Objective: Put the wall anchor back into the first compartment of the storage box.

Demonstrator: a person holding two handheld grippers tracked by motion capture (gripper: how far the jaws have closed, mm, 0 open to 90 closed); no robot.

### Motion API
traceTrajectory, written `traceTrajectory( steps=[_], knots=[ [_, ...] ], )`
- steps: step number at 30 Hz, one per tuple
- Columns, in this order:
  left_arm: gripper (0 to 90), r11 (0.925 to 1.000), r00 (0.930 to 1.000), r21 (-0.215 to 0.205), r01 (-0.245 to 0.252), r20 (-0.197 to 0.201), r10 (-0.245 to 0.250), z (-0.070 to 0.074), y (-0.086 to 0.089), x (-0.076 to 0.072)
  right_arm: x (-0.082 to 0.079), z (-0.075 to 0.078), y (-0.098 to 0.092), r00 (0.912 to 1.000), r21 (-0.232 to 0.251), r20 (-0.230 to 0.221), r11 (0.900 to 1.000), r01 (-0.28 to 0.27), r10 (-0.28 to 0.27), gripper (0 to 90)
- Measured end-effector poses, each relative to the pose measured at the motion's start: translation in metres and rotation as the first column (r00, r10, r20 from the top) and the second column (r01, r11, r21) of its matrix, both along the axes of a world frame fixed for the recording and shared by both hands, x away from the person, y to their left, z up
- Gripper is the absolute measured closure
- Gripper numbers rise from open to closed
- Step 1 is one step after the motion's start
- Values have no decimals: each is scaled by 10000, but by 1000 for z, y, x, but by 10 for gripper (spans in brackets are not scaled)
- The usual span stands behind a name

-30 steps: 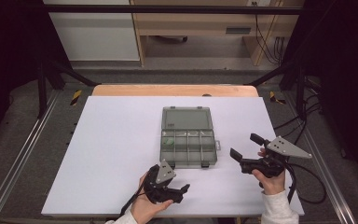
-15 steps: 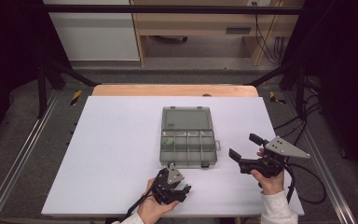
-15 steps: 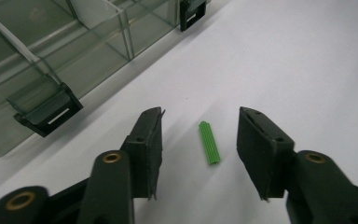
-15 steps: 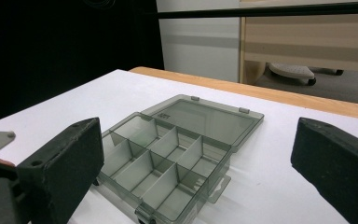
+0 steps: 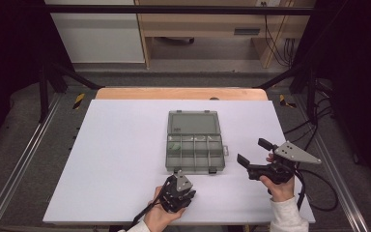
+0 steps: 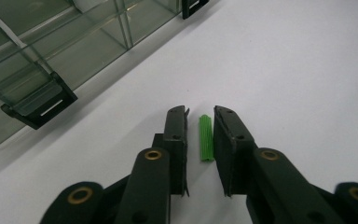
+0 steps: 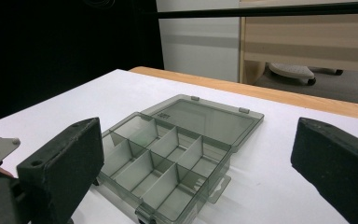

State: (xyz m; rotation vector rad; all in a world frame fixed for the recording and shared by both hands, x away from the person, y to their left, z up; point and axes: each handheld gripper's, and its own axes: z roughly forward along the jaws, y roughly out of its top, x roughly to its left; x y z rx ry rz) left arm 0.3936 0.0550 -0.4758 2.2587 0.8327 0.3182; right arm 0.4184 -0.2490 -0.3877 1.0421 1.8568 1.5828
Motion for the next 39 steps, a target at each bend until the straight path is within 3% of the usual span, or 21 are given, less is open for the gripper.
traceTrajectory(
  steps=[5,10,20,30,39],
  knots=[
    [826,10000,10000,25,64,-32,-64,0,-2,-1,0,0,0,10000,-10,-37,10000,2,-2,28],
    [835,10000,9998,32,94,-199,-93,1,-2,0,0,0,0,10000,-48,-38,10000,-27,27,28],
    [840,9990,9990,-373,245,-377,-259,3,2,0,0,0,2,10000,-60,-85,10000,-45,45,28],
    [840,9965,9998,-814,193,-30,-197,24,16,-1,0,-1,0,10000,-55,-54,10000,-53,53,28],
    [840,9886,9991,-1504,-47,417,111,54,35,1,1,-1,0,9999,-12,-102,10000,-22,22,28]
  ],
)
